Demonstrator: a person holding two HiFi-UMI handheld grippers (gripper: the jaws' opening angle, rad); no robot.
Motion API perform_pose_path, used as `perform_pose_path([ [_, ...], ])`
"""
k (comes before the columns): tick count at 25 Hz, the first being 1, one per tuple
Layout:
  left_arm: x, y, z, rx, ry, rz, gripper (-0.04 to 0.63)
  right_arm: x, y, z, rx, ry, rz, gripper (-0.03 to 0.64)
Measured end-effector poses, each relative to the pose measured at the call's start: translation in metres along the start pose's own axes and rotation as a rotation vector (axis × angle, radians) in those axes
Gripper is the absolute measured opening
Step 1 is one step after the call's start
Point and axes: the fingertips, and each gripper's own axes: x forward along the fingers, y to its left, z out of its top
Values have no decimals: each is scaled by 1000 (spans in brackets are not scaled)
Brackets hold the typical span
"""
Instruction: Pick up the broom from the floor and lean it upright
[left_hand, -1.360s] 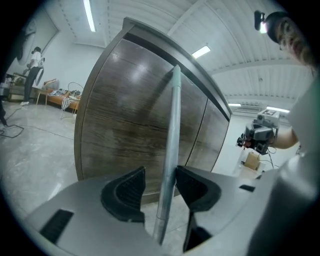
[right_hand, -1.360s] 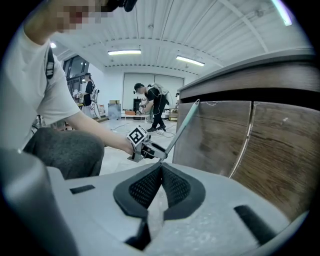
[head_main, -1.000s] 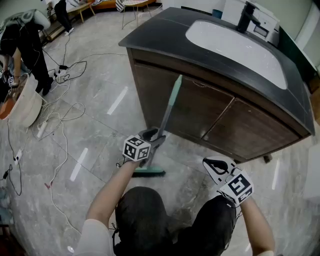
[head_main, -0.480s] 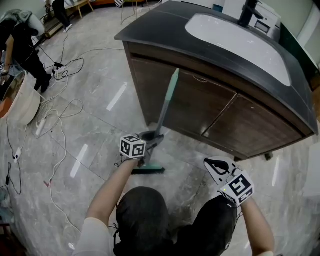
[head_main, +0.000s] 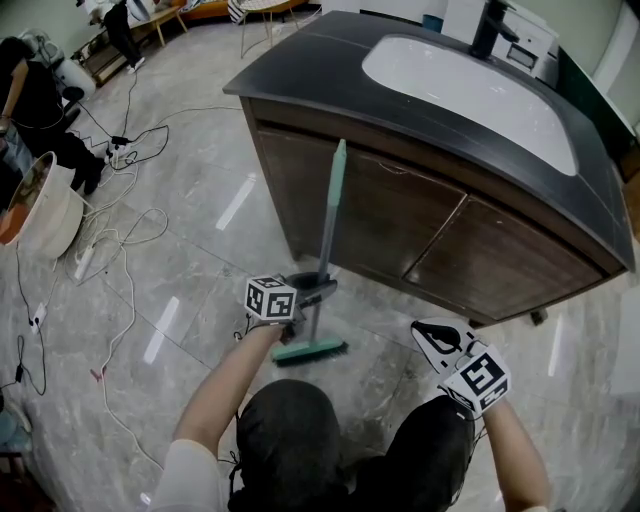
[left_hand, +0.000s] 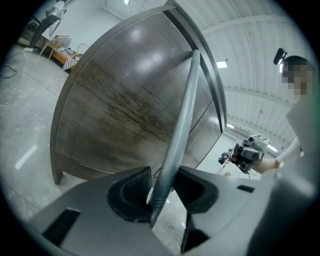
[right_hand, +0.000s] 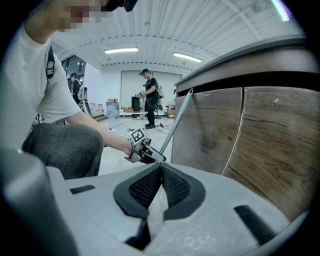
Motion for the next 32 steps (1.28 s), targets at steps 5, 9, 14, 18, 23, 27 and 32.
perform_pose_path([
  [5,1,10,2,35,-27,51,151,0,-1,-8,15,-2,-7,0],
  [9,2,10,-2,101,-2,87,180,-1,1,-15,13,9,-4,0],
  [14,0,0,-3,165,20,95,198,0,1,-13,16,-1,0,0],
  [18,-10,-7,-1,210,13,99,201,6,-1,-13,25,-10,4,0],
  [23,-27,-9,0,241,-24,92,199,28,-6,-30,51,-10,5,0],
  [27,-44,-6,-7,263,-48,102,199,53,-4,-48,59,13,12,0],
  [32,-58,-4,-24,301,-33,116,162,81,-8,-60,59,12,12,0],
])
